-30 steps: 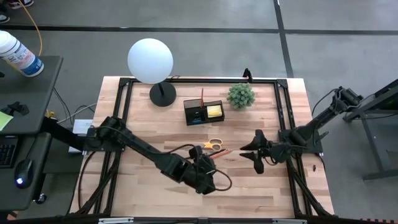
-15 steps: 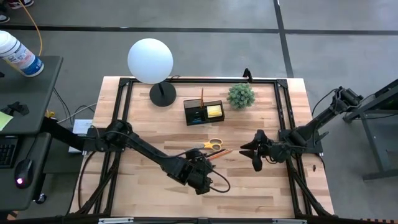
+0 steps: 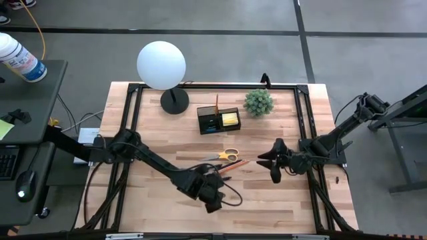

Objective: Pick and place office supplies into organizer
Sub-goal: Put the orange pencil into the desk organizer

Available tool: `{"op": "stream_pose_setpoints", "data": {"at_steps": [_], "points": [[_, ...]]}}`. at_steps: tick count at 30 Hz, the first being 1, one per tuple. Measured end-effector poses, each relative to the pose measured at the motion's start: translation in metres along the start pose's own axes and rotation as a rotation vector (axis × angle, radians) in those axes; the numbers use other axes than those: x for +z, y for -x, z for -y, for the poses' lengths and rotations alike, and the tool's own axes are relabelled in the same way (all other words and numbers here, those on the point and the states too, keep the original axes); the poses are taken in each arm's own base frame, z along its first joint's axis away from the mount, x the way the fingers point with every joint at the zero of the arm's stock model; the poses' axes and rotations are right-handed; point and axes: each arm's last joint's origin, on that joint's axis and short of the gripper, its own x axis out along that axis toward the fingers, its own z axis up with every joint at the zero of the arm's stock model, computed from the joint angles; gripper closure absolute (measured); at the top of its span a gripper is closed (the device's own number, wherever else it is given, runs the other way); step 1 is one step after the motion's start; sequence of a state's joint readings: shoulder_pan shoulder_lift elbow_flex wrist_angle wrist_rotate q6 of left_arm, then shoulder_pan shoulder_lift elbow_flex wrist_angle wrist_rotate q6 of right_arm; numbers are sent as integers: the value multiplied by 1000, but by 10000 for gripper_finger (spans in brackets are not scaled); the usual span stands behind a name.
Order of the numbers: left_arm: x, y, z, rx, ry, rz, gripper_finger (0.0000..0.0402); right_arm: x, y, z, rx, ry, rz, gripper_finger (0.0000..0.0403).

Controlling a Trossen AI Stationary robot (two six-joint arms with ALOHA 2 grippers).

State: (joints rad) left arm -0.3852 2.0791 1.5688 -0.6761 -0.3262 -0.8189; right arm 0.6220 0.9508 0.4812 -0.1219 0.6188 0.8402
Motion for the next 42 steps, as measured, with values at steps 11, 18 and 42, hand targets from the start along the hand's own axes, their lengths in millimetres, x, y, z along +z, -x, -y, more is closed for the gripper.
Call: {"op": "stream_pose_setpoints", "data": {"at_steps": [11,18,42], "points": [[-14,48,-29,99,267,225,243,0,0,-1,27,162,-15,279],[-28,39,-49,-123,344,396,243,0,0,-2,32,159,-12,279],[-35,-28,-59,-152,105,253,243,5,-2,-1,-1,105,45,279]]}}
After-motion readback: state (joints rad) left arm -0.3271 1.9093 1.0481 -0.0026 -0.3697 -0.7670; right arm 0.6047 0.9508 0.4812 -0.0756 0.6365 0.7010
